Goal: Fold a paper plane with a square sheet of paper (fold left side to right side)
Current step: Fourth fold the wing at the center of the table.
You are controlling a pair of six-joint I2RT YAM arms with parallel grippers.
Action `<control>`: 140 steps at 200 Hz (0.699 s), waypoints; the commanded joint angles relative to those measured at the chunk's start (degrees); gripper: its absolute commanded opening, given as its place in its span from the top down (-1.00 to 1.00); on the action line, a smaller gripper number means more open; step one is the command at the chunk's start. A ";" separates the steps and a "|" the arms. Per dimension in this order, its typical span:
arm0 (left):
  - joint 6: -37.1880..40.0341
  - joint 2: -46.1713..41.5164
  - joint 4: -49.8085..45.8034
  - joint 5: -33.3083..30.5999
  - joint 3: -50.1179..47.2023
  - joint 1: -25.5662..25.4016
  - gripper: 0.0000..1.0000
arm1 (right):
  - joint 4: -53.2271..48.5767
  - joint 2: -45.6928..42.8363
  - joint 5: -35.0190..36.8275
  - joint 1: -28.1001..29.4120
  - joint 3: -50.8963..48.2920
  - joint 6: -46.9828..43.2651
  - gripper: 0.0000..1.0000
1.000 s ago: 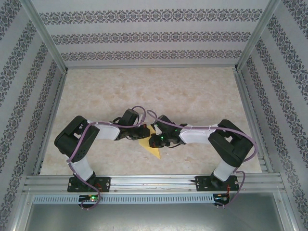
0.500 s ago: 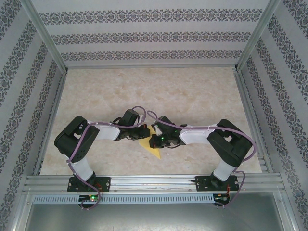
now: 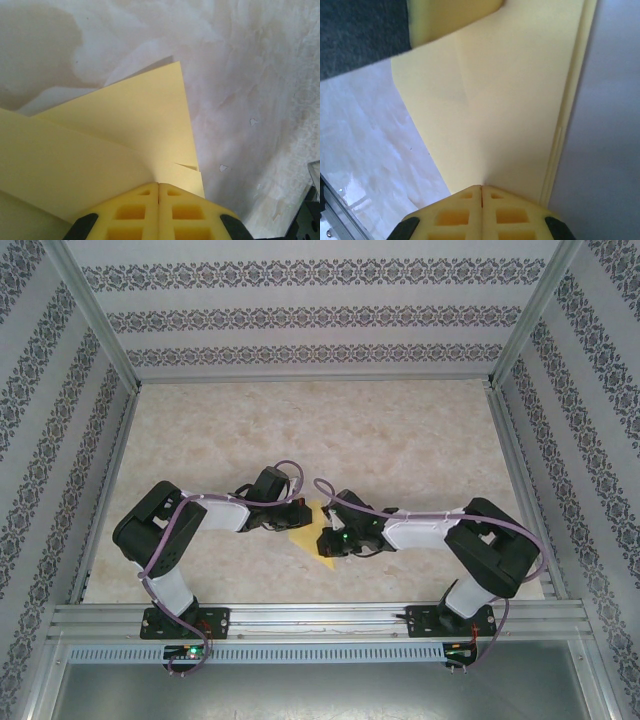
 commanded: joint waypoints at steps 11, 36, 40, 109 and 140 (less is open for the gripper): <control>0.06 1.94 -5.80 -6.21 -1.97 -0.63 1.00 | -8.09 -1.45 -0.35 1.42 -3.60 0.98 1.00; 0.33 1.94 -6.35 -6.30 -1.62 -0.62 1.00 | -8.97 -3.23 -0.03 1.70 -5.00 1.57 1.00; 0.38 1.91 -6.44 -6.35 -1.58 -0.62 1.00 | -9.08 -3.52 0.00 1.78 -5.26 1.66 1.00; 0.71 1.45 -6.94 -5.88 0.11 -0.68 1.00 | -10.85 -8.36 -0.52 2.67 -9.77 3.78 1.00; 0.91 0.87 -7.59 -5.18 1.52 -0.62 1.00 | -13.32 -10.75 -0.65 2.70 -10.66 3.53 1.00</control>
